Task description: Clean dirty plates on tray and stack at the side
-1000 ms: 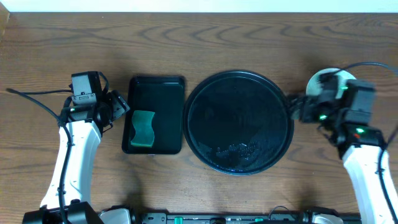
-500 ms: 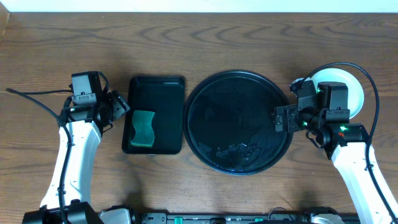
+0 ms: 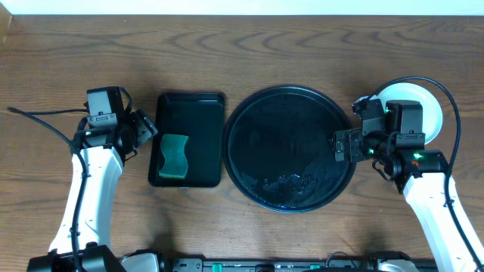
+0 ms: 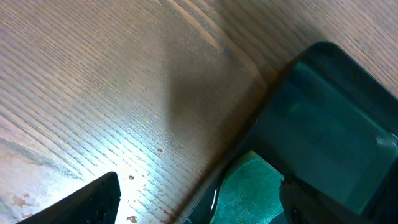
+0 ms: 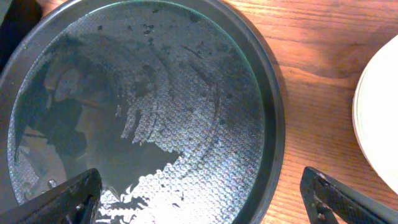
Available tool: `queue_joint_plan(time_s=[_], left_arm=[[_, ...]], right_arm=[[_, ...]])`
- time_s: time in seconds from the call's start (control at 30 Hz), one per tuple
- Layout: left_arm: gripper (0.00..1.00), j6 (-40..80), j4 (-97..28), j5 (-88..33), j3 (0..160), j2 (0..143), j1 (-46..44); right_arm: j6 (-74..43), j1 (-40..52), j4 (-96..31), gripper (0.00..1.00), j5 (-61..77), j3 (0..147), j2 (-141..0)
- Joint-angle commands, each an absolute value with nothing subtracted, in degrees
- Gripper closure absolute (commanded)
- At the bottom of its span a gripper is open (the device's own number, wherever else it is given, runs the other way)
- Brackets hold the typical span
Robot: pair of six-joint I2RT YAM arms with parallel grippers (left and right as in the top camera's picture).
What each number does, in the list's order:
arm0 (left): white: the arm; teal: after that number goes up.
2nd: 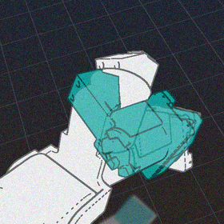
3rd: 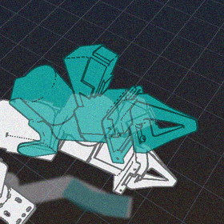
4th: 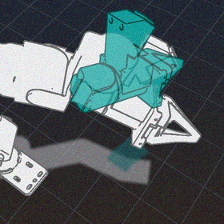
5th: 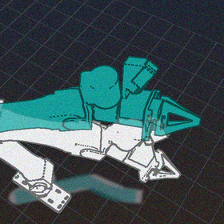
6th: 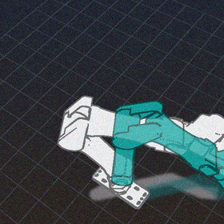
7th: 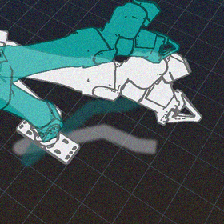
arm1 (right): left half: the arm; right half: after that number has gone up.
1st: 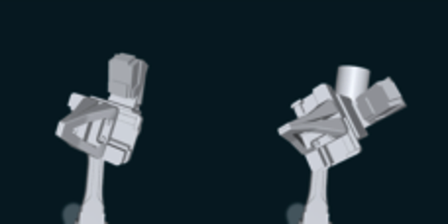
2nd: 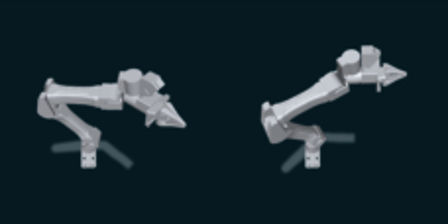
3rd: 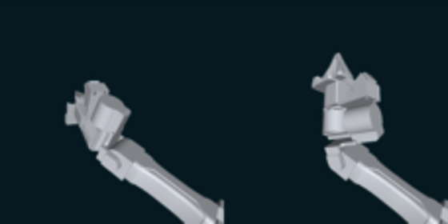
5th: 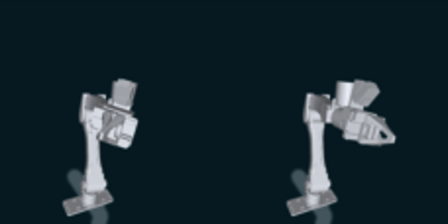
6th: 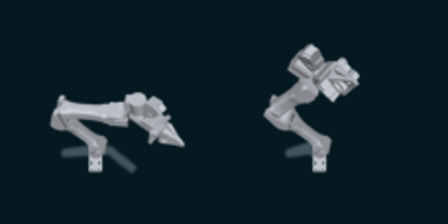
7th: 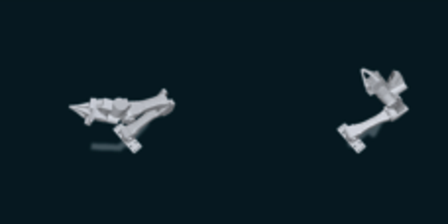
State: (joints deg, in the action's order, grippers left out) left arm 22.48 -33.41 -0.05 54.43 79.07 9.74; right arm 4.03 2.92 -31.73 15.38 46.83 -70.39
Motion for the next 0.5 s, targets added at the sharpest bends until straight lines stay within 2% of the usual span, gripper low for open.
queue_joint_plan(time_s=[0.0, 0.47], left_arm=[[0.18, 22.61, -33.56, 0.01, 55.57, 78.78, 9.96], [0.17, 22.61, -33.58, 0.01, 55.57, 78.78, 9.96]], right_arm=[[4.82, 3.27, -32.01, 0.01, 15.0, 46.81, -70.46], [4.82, 3.27, -32.58, 0.01, 15.0, 46.81, -70.46]])
